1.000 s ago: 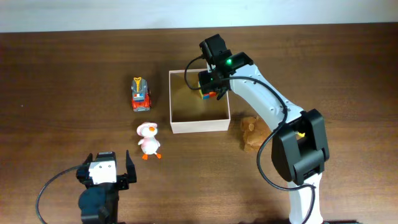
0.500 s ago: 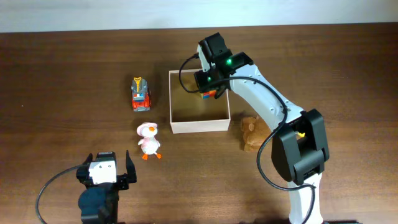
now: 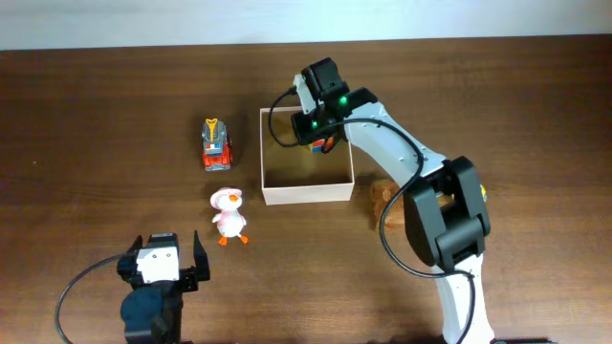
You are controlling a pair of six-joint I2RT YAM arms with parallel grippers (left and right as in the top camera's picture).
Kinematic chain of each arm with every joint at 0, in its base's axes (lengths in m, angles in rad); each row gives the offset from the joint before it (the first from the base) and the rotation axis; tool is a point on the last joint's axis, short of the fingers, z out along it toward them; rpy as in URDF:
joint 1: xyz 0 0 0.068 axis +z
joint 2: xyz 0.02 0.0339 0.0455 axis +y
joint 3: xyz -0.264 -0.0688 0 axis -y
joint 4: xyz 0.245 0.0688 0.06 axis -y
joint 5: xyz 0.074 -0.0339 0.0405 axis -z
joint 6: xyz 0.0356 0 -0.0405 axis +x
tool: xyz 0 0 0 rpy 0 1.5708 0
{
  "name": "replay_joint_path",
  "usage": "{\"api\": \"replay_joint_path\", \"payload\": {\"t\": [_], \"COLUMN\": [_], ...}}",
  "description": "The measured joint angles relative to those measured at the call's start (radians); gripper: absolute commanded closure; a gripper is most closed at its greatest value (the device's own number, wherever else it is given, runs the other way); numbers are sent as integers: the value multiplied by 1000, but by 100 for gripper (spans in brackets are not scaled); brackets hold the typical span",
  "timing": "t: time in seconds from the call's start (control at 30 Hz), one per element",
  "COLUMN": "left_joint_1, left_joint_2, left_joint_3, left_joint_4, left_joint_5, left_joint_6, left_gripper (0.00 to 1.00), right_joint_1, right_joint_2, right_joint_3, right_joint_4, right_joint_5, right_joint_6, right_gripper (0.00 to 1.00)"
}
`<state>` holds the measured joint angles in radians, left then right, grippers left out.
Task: Pack container
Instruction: 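Lower the puzzle cube into the box's back right corner, then open the right gripper to release the puzzle cube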
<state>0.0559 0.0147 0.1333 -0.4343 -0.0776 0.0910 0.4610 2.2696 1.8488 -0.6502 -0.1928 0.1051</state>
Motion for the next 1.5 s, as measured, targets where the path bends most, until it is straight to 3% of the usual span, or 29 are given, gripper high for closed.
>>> {"api": "replay_joint_path", "payload": {"t": [1.5], "left_joint_1": [0], "left_joint_2": [0], "left_joint_3": [0], "left_joint_4": [0], "left_joint_5": [0], "left_joint_6": [0], "left_gripper": [1], "right_joint_1": [-14], "right_joint_2": [10], "right_joint_3": [59], "right_joint_4": [-68], "right_joint_5": [120], "right_joint_6": [-26], "right_gripper": [73]}}
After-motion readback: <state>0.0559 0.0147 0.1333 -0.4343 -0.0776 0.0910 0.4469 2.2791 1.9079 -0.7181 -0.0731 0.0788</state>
